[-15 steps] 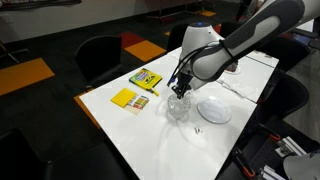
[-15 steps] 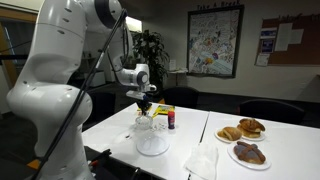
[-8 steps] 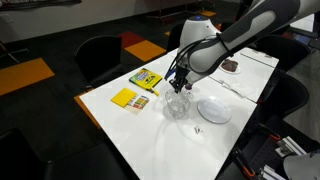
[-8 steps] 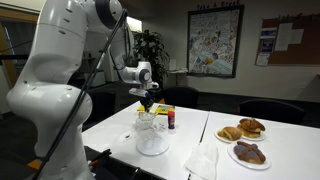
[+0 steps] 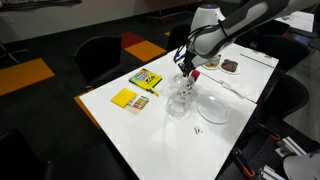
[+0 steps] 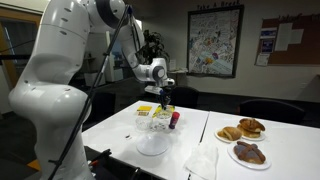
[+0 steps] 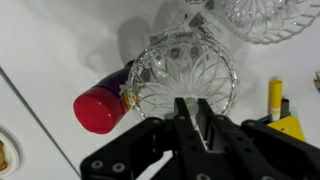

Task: Put the clear lid on the table

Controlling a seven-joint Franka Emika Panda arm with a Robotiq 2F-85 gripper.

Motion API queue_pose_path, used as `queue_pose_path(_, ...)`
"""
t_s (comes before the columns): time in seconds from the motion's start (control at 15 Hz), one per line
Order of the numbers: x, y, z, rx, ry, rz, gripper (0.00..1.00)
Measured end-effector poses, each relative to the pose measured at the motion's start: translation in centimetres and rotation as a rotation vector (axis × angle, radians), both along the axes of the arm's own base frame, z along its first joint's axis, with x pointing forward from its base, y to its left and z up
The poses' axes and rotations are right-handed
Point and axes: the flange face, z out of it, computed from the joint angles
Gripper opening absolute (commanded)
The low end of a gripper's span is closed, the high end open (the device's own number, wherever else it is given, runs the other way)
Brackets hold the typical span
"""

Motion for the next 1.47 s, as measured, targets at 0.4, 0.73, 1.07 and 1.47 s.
queue_pose_path(0.4, 1.5, -3.1, -2.3, -0.021, 0.010, -0.059, 0.04)
queue_pose_path(0.73, 3.4, -1.5, -5.2, -0.034, 0.021, -0.034, 0.04)
queue_pose_path(1.07, 5.2, -0.9, -7.8, -0.041, 0.016, -0.022, 0.48)
queue_pose_path(1.47, 6.4, 2.0, -5.0, -0.008, -0.032, 0.021, 0.90)
